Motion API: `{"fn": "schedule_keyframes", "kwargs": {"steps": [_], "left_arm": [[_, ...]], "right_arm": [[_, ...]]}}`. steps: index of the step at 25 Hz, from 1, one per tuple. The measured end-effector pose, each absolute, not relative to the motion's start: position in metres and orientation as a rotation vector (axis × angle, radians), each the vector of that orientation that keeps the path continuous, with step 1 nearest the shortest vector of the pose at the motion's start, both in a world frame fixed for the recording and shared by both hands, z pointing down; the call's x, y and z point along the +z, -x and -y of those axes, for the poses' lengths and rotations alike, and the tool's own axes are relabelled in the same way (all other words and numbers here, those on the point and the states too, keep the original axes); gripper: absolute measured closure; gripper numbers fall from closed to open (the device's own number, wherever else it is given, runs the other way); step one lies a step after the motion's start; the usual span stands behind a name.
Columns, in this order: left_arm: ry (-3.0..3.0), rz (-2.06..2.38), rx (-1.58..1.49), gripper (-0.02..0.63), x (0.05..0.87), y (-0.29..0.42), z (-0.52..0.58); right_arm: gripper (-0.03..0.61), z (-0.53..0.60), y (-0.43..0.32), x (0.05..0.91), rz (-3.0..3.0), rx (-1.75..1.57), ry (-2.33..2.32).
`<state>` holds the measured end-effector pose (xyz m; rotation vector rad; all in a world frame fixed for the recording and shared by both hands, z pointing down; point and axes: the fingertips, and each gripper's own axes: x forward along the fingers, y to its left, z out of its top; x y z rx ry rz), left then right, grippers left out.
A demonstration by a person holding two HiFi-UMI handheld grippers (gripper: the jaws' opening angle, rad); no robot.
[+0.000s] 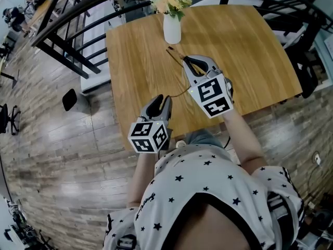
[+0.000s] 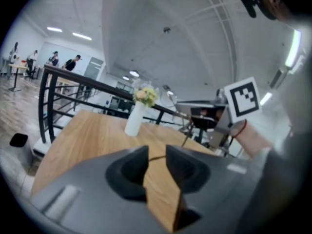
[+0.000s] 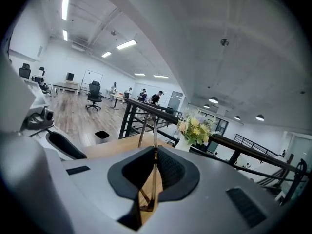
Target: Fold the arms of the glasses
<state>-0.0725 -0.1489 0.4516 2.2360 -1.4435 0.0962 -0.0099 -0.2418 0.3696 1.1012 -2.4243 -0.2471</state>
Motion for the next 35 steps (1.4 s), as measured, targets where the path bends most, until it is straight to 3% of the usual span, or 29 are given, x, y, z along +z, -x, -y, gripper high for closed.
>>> {"fn": "schedule_keyframes", "kwargs": {"steps": [11,35], "left_arm": [[-2.239,1.424,0.148,0.442,0.462,0.069,0.144],[-2.232,1.461,0.120,0.442,0.455,0.084,0.153]], "right_arm": [[0.555,0.238,0.019,0.346,2.468,-0.288,-1.111],[0.555,0.229,0.025,0.358,2.449,-0.284,-1.077]]}}
